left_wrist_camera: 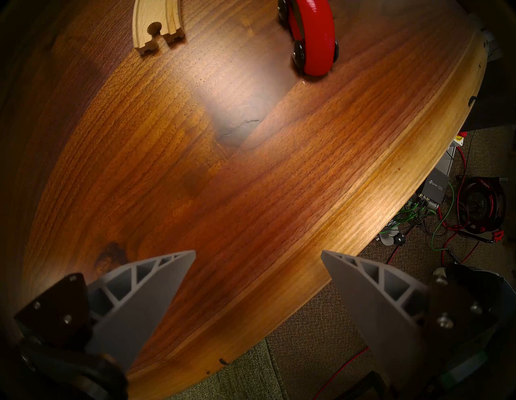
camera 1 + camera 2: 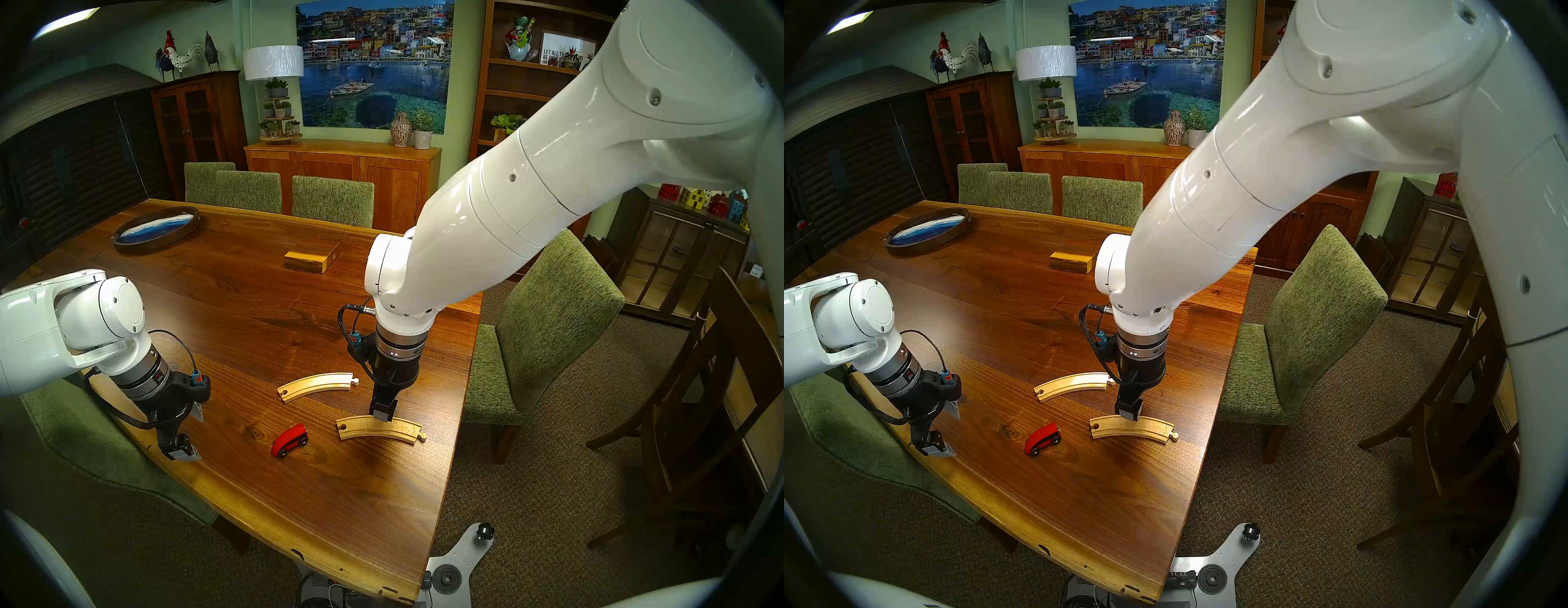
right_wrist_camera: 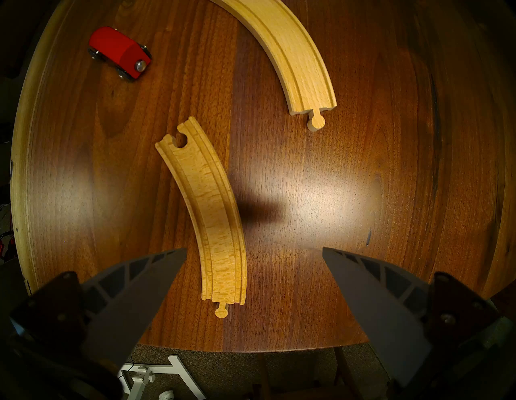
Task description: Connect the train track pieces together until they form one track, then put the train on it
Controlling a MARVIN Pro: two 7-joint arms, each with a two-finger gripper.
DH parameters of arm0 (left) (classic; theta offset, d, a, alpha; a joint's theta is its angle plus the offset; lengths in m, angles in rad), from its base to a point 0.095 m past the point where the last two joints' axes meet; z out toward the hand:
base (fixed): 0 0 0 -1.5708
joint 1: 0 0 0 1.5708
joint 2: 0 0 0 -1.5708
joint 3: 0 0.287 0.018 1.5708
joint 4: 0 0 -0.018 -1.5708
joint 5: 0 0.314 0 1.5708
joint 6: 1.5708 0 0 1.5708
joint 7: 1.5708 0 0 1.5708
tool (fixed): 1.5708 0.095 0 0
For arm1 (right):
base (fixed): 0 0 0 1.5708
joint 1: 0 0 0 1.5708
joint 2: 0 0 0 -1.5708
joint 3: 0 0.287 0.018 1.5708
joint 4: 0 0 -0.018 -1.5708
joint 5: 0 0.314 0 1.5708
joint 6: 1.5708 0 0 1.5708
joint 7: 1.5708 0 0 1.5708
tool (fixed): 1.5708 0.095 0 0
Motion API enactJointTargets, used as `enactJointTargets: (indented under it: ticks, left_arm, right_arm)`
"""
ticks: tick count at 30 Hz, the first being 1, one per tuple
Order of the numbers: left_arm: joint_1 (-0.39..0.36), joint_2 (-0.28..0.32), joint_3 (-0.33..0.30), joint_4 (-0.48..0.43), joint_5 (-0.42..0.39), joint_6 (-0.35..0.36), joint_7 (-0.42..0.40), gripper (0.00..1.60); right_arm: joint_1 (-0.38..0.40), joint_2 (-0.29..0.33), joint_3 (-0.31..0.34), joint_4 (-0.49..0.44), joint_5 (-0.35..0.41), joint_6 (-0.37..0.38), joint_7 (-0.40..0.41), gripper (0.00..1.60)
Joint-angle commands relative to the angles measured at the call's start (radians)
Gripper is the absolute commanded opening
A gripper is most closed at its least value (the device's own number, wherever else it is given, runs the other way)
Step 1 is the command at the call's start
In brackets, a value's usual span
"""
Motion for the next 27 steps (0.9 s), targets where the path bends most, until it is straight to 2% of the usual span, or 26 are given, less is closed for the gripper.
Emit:
enactJointTargets:
  ticks: [1,10,16,22,27]
  left_arm:
    - [-0.017,-0.001,-0.016,0.0,0.0,0.0,0.0,1.6]
    - [-0.024,-0.01,-0.025,0.004,-0.007,0.0,0.001,1.6]
    - [-0.038,-0.008,-0.045,0.027,-0.034,-0.036,-0.007,1.6]
    - [-0.025,-0.025,-0.054,0.039,-0.06,-0.067,0.053,1.6]
    - [-0.008,-0.07,-0.052,0.063,-0.101,-0.093,0.087,1.6]
  right_arm:
    - [0.018,0.005,0.003,0.008,0.0,0.002,-0.001,1.6]
    - [0.017,0.006,0.003,0.008,-0.001,0.002,-0.001,1.6]
    - [0.017,0.006,0.003,0.008,-0.001,0.002,-0.001,1.6]
    - [0.017,0.006,0.003,0.008,-0.001,0.002,-0.001,1.6]
    - [0.017,0.006,0.003,0.008,-0.001,0.002,-0.001,1.6]
